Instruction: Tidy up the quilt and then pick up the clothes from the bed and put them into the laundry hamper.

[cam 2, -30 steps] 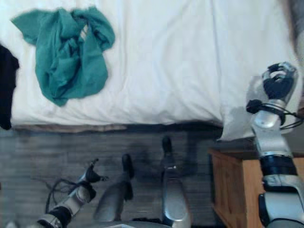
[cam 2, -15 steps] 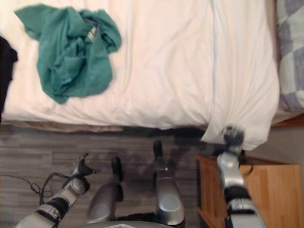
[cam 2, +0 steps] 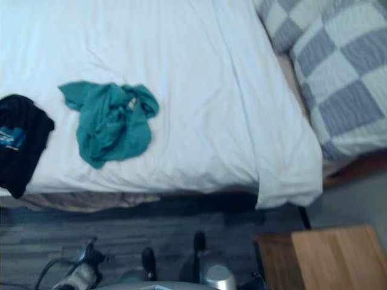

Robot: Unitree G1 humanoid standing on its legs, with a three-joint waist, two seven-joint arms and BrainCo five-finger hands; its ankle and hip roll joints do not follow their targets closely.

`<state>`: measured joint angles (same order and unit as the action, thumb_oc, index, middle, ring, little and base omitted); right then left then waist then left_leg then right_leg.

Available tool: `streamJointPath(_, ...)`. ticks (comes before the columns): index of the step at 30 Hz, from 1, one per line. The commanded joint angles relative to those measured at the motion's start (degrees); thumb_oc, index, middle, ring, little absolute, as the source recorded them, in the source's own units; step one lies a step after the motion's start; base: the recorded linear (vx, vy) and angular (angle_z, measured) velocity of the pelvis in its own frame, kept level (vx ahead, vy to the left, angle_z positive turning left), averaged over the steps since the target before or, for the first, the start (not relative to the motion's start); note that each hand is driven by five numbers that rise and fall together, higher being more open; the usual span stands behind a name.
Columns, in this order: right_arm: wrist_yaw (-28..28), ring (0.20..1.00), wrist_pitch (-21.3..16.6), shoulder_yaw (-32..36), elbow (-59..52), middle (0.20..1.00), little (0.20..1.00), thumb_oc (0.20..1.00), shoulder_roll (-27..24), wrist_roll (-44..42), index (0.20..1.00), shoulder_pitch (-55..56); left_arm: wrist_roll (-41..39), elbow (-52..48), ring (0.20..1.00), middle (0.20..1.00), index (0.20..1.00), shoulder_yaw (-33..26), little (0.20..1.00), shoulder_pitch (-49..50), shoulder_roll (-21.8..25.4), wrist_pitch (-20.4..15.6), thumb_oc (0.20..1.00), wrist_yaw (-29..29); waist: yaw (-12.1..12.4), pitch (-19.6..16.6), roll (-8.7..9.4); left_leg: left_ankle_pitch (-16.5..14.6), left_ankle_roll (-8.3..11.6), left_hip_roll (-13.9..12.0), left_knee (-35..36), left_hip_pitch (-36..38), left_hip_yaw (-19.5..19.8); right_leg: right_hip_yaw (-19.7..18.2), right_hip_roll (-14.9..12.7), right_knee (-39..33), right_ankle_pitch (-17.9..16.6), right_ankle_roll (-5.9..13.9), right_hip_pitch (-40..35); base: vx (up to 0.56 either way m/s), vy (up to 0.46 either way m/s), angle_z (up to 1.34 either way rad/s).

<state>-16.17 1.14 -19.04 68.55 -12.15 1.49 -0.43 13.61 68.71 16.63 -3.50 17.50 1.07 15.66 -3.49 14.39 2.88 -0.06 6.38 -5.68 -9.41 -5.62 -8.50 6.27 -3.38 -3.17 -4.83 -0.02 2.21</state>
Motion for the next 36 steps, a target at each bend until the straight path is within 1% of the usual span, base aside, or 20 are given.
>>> streamJointPath(1,0.03,1.0,0.0,-1.46,-1.89,1.0,1.0,1.0,-1.69,5.22,1.0,-4.73,-1.16,-0.05,1.0,1.0,1.0,1.74,1.0,-1.65,-0.86,-1.42,1.0,0.59,0.62,4.03,-1.4,1.14,1.58,0.4,-6.94,-5.85,-1.62,-2.61,-3.81,4.21,11.01,4.99,-1.65,0.02,0.283,0.29)
streamJointPath(3,0.46,1.0,-0.17,-1.36,-2.94,1.0,1.0,1.0,-1.78,4.54,1.0,-5.32,-0.01,-0.64,1.0,1.0,1.0,2.63,1.0,-0.95,-1.88,-1.47,1.0,0.93,0.65,2.55,-0.9,-1.04,0.53,-2.24,-3.17,-3.27,-2.25,-2.35,-5.81,3.49,10.18,6.26,-2.04,0.08,0.376,0.2)
streamJointPath(4,0.52,1.0,-0.15,-0.33,-3.99,1.0,1.0,1.0,-2.26,3.55,1.0,-5.41,-1.72,-1.45,1.0,1.0,1.0,2.29,1.0,-1.72,-2.13,-1.59,1.0,1.35,0.51,0.53,-0.38,1.05,1.04,-6.67,2.76,-1.2,0.46,-2.73,-7.92,3.41,9.34,7.67,-1.71,0.1,0.434,0.24)
streamJointPath(6,0.71,1.0,0.0,0.72,-3.91,1.0,1.0,1.0,-2.69,2.86,1.0,-4.75,-2.93,-2.4,1.0,1.0,1.0,2.17,1.0,-2.36,-2.06,-2.1,1.0,1.37,0.11,-0.78,-0.41,4.54,2.11,-10.63,8.11,-0.08,2.74,-2.4,-9.63,2.81,9.16,8.84,-1.91,0.1,0.469,0.07)
streamJointPath(10,1.71,1.0,0.13,2.63,-2.4,1.0,1.0,1.0,-2.69,1.38,1.0,-2.42,-2.38,-2.41,1.0,1.0,1.0,2.63,1.0,-2.34,-2.23,-1.79,1.0,0.75,-0.73,-2.47,-1.21,7.27,3.3,-14.51,13.62,1.35,0.04,-0.5,-12.15,2.08,9.22,10.38,-3.22,0.09,0.463,0.19)
streamJointPath(13,2.06,1.0,1.05,4.95,-0.14,1.0,1.0,1.0,-1.4,0.6,1.0,-0.53,-1.19,-1.76,1.0,1.0,1.0,4.44,1.0,-3.66,-2.26,-1.37,1.0,-0.61,-1.45,-3.34,-0.9,4.97,4.39,-12.05,13.43,1.64,-1.08,0.7,-16.59,3.08,6.45,12.4,-4.29,0.19,0.642,0.46)
streamJointPath(14,1.89,1.0,1.49,5.53,0.48,1.0,1.0,1.0,-0.27,-0.55,1.0,-0.97,-0.14,-1.14,1.0,1.0,1.0,4.9,1.0,-4.13,-1.19,-1.31,1.0,-0.96,-1.73,-2.3,0.09,3.37,3.45,-10.02,12.2,2.22,-2.71,0.99,-19.33,6.92,-0.58,12.58,-1.53,0.04,0.302,0.35)
streamJointPath(16,2.22,1.0,1.26,5.23,-0.5,1.0,1.0,1.0,0.6,-1.37,1.0,-1.51,0.59,-1.23,1.0,1.0,1.0,5.01,1.0,-3.81,-0.69,-1.31,1.0,-1.24,-1.14,-1.64,0.09,2.39,2.77,-9.74,12.08,3.49,-5.34,3.38,-19.96,9.15,-0.46,11.64,-0.02,0.03,0.385,-0.01)
streamJointPath(17,2.54,1.0,0.66,4.7,-1.39,1.0,1.0,1.0,1.05,-1.63,1.0,-1.67,0.58,-1.2,1.0,1.0,1.0,4.82,1.0,-3.74,-0.31,-1.34,1.0,-1.51,-1.01,-1.54,-0.05,2.2,2.33,-9.48,12.39,4.14,-6.98,5.24,-19.5,11.94,0.76,10.81,1.56,0.08,0.577,-0.46)
streamJointPath(18,2.99,1.0,-0.16,3.11,-2.84,1.0,1.0,1.0,1.69,-0.67,1.0,-1.08,0.66,-0.99,1.0,1.0,1.0,4.2,1.0,-3.47,0.69,-0.82,1.0,-1.83,-2.16,-0.82,-0.48,1.68,1.16,-8.0,13.49,6.06,-8.2,3.87,-12.22,15.34,5.87,9.54,3.5,0.11,0.541,-0.68)
streamJointPath(20,2.9,1.0,-0.68,0.94,-3.21,1.0,1.0,1.0,1.75,0.2,1.0,-1.13,1.72,0.32,1.0,1.0,1.0,3.73,1.0,-3.16,0.65,-0.5,1.0,-1.92,-3.52,-0.07,-0.96,1.02,0.43,-5.74,13.6,7.09,-8.31,0.61,-2.64,15.55,9.37,8.99,5.63,0.09,0.342,-0.56)
streamJointPath(22,2.45,1.0,-1.11,0.36,-3.73,1.0,1.0,1.0,1.38,0.34,1.0,-0.57,2.39,0.17,1.0,1.0,1.0,3.75,1.0,-2.21,1.2,0.22,1.0,-2.17,-3.9,0.48,-0.92,-0.55,-0.35,-3.88,12.43,6.91,-8.37,-0.17,0.71,12.94,10.6,7.91,3.82,0.07,0.169,-0.14)
streamJointPath(23,1.87,1.0,-1.22,0.55,-4.56,1.0,1.0,1.0,1.08,-0.85,1.0,-1.5,1.61,1.82,1.0,1.0,1.0,2.53,1.0,-2.32,-0.09,-0.63,1.0,-2.09,-3.04,1.27,-0.24,-3.32,-0.36,-2.51,6.97,6.27,-8.72,2.07,-0.95,10.64,11.06,6.46,2.54,0.15,0.271,0.28)
streamJointPath(24,2.09,1.0,-1.86,-0.97,-7.39,1.0,1.0,1.0,1.05,-1.74,1.0,-1.83,3.02,1.23,1.0,1.0,1.0,3.98,1.0,-1.87,-2.09,-0.91,1.0,-0.81,-3.92,2.4,-0.24,-4.94,-0.14,-0.46,-3.4,1.73,-7.35,-1.2,-0.14,7.93,12.17,4.03,1.01,0.11,0.198,0.27)
streamJointPath(25,2.09,1.0,-1.84,-0.96,-7.41,1.0,1.0,1.0,1.05,-1.74,1.0,-1.85,3.02,1.23,1.0,1.0,1.0,3.97,1.0,-1.89,-2.09,-0.91,1.0,-0.81,-3.95,2.25,-0.27,-4.91,-0.15,-0.51,-3.54,1.42,-7.32,-1.18,-0.11,7.8,12.0,4.01,1.18,0.05,0.18,0.31)
streamJointPath(27,1.51,1.0,-1.8,-1.95,-7.66,1.0,1.0,1.0,0.27,-1.59,1.0,-3.77,1.07,-0.42,1.0,1.0,1.0,4.35,1.0,-3.44,-2.75,-1.33,1.0,0.04,-2.85,4.37,-0.29,-0.68,3.45,0.64,-16.59,-6.63,-4.97,-2.37,-1.55,5.71,10.96,2.26,1.24,-0.12,0.207,0.44)
streamJointPath(28,0.29,1.0,-1.51,-1.92,-6.84,1.0,1.0,1.0,-0.35,-0.89,1.0,-4.13,-1.53,-3.6,1.0,1.0,1.0,4.42,1.0,-3.87,-2.26,-2.17,1.0,0.05,-2.46,4.91,-0.7,-0.41,4.18,-0.96,-18.62,-8.62,-2.44,-1.64,-3.52,3.73,10.28,3.28,1.29,-0.1,0.311,0.19)
streamJointPath(32,0.33,1.0,-1.11,-2.63,-7.92,1.0,1.0,1.0,-0.89,1.0,1.0,-4.76,-0.25,-5.18,1.0,1.0,1.0,6.34,1.0,-3.46,-3.59,-2.67,1.0,-0.13,-2.7,3.11,-1.91,-2.43,3.12,-6.89,-9.92,-4.89,-0.67,-1.79,-7.02,0.67,8.92,6.45,0.69,0.05,0.343,-0.01)
streamJointPath(35,-0.14,1.0,-1.03,-4.81,-9.08,1.0,1.0,1.0,-2.69,5.19,1.0,-4.68,1.08,-7.37,1.0,1.0,1.0,8.33,1.0,-3.77,-3.95,-2.42,1.0,0.03,-1.96,1.36,-3.23,2.08,3.0,-11.22,7.02,-1.31,4.27,-2.44,-10.07,-1.4,8.19,9.26,0.52,0.09,0.671,-0.27)
streamJointPath(36,1.12,1.0,-1.53,-5.68,-10.64,1.0,1.0,1.0,-2.38,5.09,1.0,-4.78,0.61,-7.0,1.0,1.0,1.0,8.08,1.0,-3.5,-3.84,-2.89,1.0,-0.79,-2.15,0.85,-3.84,0.94,3.04,-11.37,9.12,1.06,4.73,-3.59,-10.7,-1.4,8.23,9.66,0.54,0.1,0.823,-0.11)
